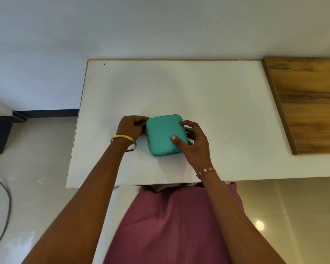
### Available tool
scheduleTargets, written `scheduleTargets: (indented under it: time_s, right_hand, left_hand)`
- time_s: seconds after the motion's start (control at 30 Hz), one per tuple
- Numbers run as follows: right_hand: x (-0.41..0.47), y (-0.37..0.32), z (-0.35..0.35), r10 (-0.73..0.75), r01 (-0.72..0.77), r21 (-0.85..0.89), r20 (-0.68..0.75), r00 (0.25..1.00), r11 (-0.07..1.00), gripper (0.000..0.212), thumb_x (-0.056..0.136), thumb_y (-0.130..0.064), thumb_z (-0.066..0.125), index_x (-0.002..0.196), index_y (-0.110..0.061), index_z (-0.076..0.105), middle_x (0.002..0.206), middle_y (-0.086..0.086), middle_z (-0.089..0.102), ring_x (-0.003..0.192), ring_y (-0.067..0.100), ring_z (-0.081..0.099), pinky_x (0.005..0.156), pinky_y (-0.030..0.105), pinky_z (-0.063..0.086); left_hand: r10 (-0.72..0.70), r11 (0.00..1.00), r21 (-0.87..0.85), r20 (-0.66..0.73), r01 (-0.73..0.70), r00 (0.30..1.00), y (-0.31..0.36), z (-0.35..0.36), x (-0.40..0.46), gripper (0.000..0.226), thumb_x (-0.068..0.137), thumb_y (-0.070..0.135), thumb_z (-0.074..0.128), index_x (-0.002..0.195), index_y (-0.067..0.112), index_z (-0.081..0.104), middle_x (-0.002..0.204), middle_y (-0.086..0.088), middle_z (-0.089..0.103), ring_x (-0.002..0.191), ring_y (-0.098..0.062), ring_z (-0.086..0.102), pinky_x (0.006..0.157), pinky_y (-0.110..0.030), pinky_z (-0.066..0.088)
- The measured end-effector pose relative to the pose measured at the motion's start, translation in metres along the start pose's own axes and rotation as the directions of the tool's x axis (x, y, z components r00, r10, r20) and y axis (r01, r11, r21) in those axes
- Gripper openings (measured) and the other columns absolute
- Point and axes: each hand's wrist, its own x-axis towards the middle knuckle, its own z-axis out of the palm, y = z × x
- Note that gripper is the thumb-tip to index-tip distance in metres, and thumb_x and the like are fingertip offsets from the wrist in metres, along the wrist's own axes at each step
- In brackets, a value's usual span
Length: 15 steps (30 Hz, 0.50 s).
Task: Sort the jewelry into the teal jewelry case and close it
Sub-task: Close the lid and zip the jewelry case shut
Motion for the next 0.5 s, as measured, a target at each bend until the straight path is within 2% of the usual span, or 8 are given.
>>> scheduleTargets:
  time_s: [0.03,0.1,0.17,0.23,0.3,0.33,0.43,0.5]
  right_hand:
    - [0.001,-0.001,-0.001,0.010,-0.010,0.005,0.007,1.000,1.000,0.039,0.076,-0.006,0.072,0.110,-0.017,0.054,0.106,0.001,0.055,0.091,0.003,0.056,0.069,0.008,0.049]
    - [0.002,-0.002,-0.003,0.028,-0.028,0.007,0.014,1.000,1.000,0.040,0.075,-0.006,0.072,0.110,-0.015,0.054,0.106,0.002,0.056,0.089,0.002,0.055,0.068,0.007,0.048]
    - [0.004,-0.003,-0.004,0.037,-0.037,0.005,0.019,0.999,0.999,0.041,0.074,-0.005,0.072,0.110,-0.016,0.055,0.107,0.004,0.057,0.089,0.003,0.055,0.069,0.008,0.048]
    - [0.004,-0.003,-0.004,0.042,-0.043,0.002,0.019,0.999,0.999,0.041,0.074,-0.005,0.073,0.109,-0.017,0.055,0.107,0.005,0.057,0.088,0.005,0.055,0.069,0.008,0.048]
    - [0.004,-0.003,-0.003,0.047,-0.047,-0.001,0.012,0.999,0.999,0.041,0.074,-0.005,0.073,0.110,-0.016,0.055,0.106,0.004,0.057,0.087,0.005,0.055,0.069,0.008,0.048]
    - [0.005,-0.003,-0.003,0.047,-0.047,-0.004,0.006,0.999,0.999,0.041,0.074,-0.005,0.073,0.110,-0.016,0.055,0.106,0.004,0.057,0.087,0.006,0.055,0.069,0.009,0.048]
    - [0.004,-0.001,0.000,0.039,-0.039,-0.030,-0.018,0.999,0.999,0.039,0.074,-0.006,0.072,0.108,-0.019,0.056,0.105,0.002,0.058,0.089,0.013,0.056,0.074,0.016,0.050]
    - [0.001,0.000,0.002,0.018,-0.020,-0.040,-0.048,0.999,0.999,0.038,0.075,-0.005,0.071,0.107,-0.021,0.058,0.106,0.001,0.059,0.090,0.016,0.056,0.074,0.017,0.049]
  left_hand:
    - [-0.015,0.999,-0.039,0.040,0.017,0.999,0.000,-0.003,0.002,0.027,0.086,-0.004,0.051,0.111,-0.004,0.060,0.105,-0.023,0.063,0.062,-0.005,0.061,0.062,-0.007,0.051]
    - [-0.044,0.994,-0.093,0.122,0.056,0.992,0.003,-0.008,0.007,0.027,0.085,-0.006,0.053,0.111,-0.007,0.058,0.100,-0.021,0.062,0.051,0.002,0.061,0.058,-0.007,0.051]
    - [-0.074,0.987,-0.132,0.173,0.097,0.982,0.004,-0.015,0.012,0.028,0.082,-0.009,0.055,0.110,-0.009,0.058,0.095,-0.017,0.061,0.050,0.002,0.062,0.057,-0.011,0.054]
    - [-0.085,0.983,-0.146,0.168,0.110,0.982,0.002,-0.018,0.016,0.027,0.079,-0.009,0.059,0.106,-0.008,0.061,0.082,-0.012,0.066,0.051,0.000,0.063,0.059,-0.014,0.055]
    - [-0.081,0.982,-0.164,0.104,0.098,0.991,-0.002,-0.017,0.015,0.024,0.077,-0.007,0.062,0.101,-0.007,0.064,0.059,0.005,0.068,0.050,0.000,0.062,0.058,-0.013,0.055]
    - [-0.071,0.984,-0.162,0.048,0.077,0.996,-0.004,-0.014,0.013,0.022,0.076,-0.005,0.064,0.099,-0.006,0.065,0.054,0.011,0.066,0.049,0.000,0.062,0.057,-0.011,0.054]
    - [-0.032,0.994,-0.111,-0.136,0.017,0.990,-0.006,-0.003,0.000,0.016,0.075,-0.001,0.067,0.091,-0.002,0.069,0.066,-0.002,0.066,0.048,0.001,0.059,0.059,-0.008,0.052]
    - [0.017,1.000,-0.009,-0.245,-0.020,0.969,-0.008,0.003,-0.009,0.011,0.075,0.001,0.068,0.085,0.003,0.071,0.076,-0.009,0.068,0.057,-0.008,0.061,0.068,-0.018,0.051]
